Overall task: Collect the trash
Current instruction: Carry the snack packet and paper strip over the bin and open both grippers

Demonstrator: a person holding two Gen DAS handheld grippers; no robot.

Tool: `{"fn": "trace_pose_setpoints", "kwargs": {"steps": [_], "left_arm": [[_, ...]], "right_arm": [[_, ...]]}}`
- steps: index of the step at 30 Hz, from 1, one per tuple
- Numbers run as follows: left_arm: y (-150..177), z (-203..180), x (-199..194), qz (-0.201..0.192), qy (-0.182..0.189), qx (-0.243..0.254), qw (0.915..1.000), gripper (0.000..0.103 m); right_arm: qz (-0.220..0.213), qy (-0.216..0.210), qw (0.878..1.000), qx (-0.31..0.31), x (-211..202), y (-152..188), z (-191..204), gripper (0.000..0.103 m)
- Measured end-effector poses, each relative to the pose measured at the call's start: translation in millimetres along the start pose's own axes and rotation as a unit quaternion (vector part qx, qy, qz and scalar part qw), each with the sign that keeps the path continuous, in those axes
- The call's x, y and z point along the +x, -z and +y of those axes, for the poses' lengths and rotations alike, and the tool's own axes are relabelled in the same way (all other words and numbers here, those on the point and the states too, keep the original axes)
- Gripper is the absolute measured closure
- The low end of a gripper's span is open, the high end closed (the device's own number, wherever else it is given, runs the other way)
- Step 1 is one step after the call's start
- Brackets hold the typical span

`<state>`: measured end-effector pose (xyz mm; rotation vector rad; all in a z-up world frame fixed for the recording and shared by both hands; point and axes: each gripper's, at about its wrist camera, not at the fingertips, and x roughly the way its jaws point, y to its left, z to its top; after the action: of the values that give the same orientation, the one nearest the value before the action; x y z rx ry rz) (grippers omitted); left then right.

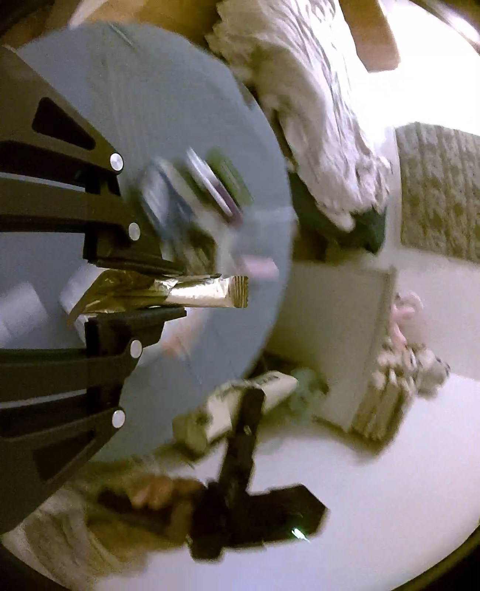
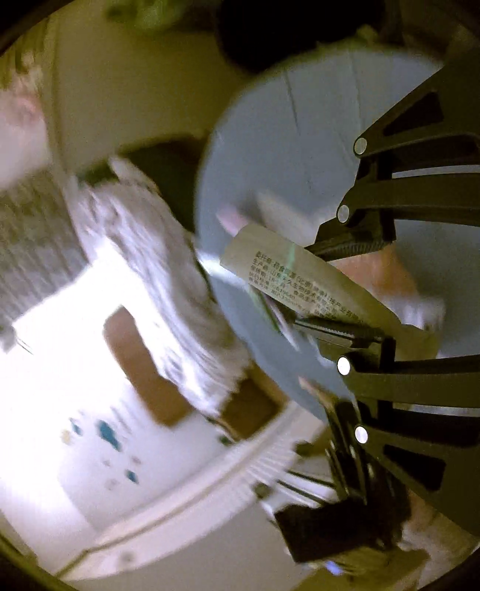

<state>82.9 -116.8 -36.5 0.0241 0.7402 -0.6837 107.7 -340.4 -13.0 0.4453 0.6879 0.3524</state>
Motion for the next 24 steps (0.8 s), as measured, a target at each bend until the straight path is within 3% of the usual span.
{"fn": "trace_pose_setpoints", "kwargs": {"steps": [5,10,16,24], "left_arm": [[-33,-55,42,-0.001,0.044,0.011,0.999,0.085],[-53,-101,88,0.007,0.086,0.012,0.9962,0.085],[-65,-147,153,0.038,0.114,0.005,0.9927,0.084],[-68,-179,226,0.078,0.126,-0.014,0.9888,0.084]], "right_arm": [[-0.058,0.057,0.995,0.053,-48,-12,-78,0.072],[-0.087,0.1,0.988,0.085,-72,-14,-141,0.072],[-0.09,0.139,0.98,0.107,-73,-11,-198,0.072],[-0.065,0.194,0.968,0.143,-56,-10,-263,0.072]]}}
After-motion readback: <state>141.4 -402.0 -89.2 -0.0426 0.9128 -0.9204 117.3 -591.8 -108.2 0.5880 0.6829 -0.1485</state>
